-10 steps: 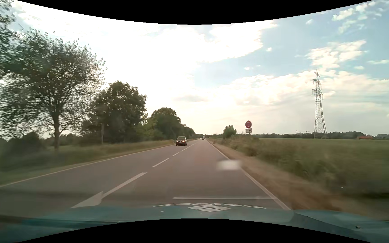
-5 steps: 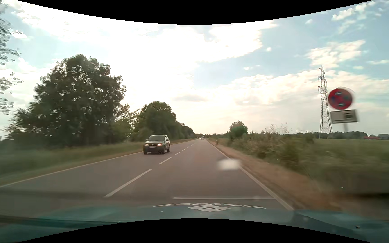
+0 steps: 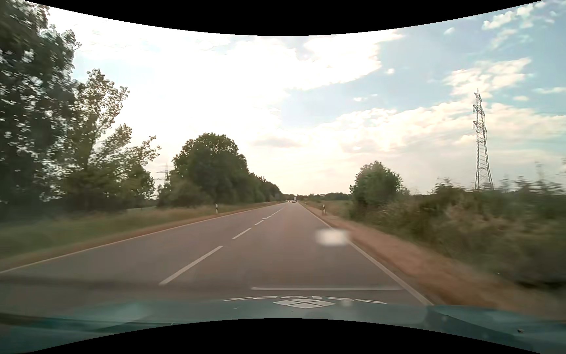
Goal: Follow the waypoints while adhering to traffic rules and regulations
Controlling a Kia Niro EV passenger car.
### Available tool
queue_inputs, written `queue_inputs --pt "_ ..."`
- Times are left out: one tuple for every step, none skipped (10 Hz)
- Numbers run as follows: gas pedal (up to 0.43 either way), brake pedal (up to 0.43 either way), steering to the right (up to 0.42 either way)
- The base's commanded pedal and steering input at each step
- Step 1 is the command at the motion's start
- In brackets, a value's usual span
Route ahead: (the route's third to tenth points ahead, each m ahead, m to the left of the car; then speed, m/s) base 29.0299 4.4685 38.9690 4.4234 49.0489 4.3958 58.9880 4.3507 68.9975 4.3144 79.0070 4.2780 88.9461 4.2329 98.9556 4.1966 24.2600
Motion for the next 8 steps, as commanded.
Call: queue_inputs --pt "1.0 0.0 -0.003" --pt "1.0 0.0 -0.003" --pt "1.0 0.0 -0.003" --pt "1.0 0.0 -0.003" --pt "1.0 0.0 -0.003" --pt "1.0 0.0 -0.003" --pt "1.0 0.0 -0.004" --pt "0.913 0.0 -0.004"
